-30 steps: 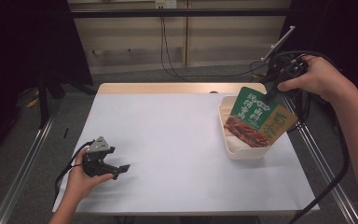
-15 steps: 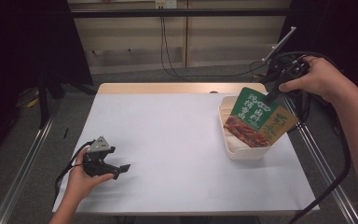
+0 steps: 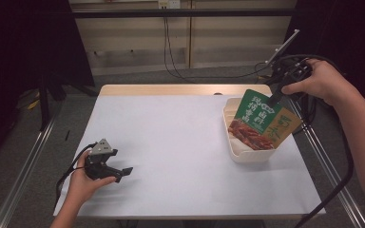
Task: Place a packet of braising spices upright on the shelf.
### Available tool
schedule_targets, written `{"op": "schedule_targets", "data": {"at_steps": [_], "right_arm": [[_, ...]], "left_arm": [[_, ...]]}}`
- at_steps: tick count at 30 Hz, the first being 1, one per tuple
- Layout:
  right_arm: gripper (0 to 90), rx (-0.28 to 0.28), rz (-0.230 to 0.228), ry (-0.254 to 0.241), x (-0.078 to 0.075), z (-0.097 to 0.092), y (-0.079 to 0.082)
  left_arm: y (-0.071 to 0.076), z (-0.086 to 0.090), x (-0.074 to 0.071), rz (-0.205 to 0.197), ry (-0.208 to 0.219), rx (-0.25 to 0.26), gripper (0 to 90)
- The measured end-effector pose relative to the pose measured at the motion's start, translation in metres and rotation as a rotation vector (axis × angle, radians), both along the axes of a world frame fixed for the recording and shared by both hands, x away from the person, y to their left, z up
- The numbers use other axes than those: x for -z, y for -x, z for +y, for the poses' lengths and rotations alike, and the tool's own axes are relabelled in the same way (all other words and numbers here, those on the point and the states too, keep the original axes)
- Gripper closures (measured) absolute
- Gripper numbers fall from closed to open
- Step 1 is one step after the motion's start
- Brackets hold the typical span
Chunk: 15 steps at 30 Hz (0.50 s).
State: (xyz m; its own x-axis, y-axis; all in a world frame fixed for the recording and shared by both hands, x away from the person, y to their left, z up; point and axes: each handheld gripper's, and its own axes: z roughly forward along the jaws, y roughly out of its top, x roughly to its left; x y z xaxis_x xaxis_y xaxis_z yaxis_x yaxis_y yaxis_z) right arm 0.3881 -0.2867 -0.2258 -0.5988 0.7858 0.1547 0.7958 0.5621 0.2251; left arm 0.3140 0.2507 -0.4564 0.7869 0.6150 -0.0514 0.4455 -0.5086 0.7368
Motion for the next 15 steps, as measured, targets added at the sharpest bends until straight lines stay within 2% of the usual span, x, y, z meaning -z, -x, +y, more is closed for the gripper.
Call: {"op": "schedule_targets", "data": {"at_steps": [2,3,15], "right_arm": [[90.0,0.000,-0.007,-0.003,0.0011,-0.0010,-0.0003],[90.0,0.002,-0.011,0.000,0.0018,-0.0014,-0.0005],[90.0,0.005,-0.017,0.007,0.0081,0.0017,-0.0046]], "left_arm": [[-0.0002,0.0000,0.0005,0.003,0.013,0.005,5.6],[0.0001,0.0001,-0.0001,0.005,0.002,0.002,5.5],[-0.0002,0.0002,-0.0001,-0.002,-0.008,-0.001,5.5]]}}
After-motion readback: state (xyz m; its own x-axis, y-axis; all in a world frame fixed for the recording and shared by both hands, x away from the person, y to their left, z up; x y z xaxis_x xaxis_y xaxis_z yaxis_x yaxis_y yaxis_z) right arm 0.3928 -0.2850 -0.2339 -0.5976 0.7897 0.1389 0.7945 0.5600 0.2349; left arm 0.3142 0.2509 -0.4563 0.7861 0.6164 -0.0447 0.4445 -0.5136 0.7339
